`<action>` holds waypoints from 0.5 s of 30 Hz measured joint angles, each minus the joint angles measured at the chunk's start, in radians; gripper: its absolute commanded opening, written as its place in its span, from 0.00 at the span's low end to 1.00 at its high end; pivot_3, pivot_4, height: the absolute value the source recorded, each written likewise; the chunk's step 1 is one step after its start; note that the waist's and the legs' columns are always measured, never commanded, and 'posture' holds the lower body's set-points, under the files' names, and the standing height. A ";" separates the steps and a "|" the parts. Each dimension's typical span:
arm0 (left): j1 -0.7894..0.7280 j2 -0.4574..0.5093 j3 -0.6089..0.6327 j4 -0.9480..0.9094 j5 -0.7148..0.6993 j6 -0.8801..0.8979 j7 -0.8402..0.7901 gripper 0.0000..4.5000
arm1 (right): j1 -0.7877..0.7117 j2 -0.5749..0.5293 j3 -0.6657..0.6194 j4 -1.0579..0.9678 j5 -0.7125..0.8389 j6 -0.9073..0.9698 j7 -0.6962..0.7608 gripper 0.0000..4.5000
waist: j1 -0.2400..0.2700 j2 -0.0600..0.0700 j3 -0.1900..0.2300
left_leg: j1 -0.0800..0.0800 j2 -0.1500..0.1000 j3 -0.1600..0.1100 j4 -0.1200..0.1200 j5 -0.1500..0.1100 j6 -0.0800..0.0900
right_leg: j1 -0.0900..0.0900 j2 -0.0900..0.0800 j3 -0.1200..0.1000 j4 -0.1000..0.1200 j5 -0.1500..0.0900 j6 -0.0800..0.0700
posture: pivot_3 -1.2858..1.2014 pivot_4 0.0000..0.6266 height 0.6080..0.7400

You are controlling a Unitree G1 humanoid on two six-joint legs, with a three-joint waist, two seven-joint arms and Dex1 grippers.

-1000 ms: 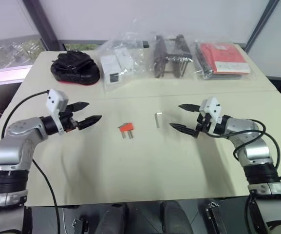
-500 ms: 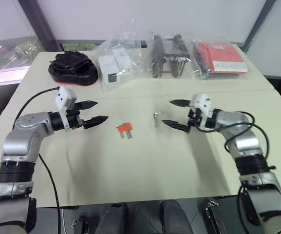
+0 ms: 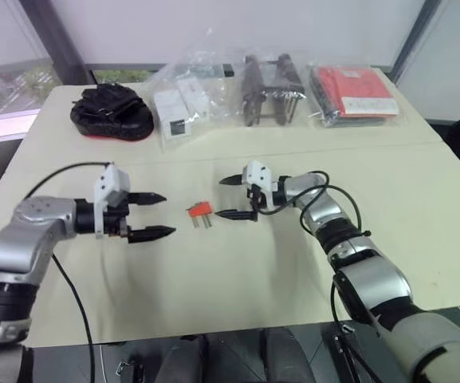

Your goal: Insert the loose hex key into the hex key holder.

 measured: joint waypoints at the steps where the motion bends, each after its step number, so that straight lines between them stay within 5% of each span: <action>1: 0.018 -0.005 0.013 -0.021 -0.009 0.012 0.021 1.00 | -0.017 0.011 0.000 0.034 -0.011 -0.015 0.000 0.99 | -0.001 0.000 0.000 | 0.000 0.000 0.000 0.000 0.000 0.000 | 0.000 0.000 0.000 0.000 0.000 0.000 | 0.52 0.24 1.00; 15: 0.113 -0.024 0.090 -0.190 -0.090 0.077 0.182 1.00 | -0.114 0.121 0.002 0.241 -0.154 -0.087 -0.044 0.99 | -0.001 0.000 0.000 | 0.000 0.000 0.000 -0.001 0.001 -0.001 | -0.001 0.000 0.001 0.001 0.000 0.000 | 0.52 0.24 1.00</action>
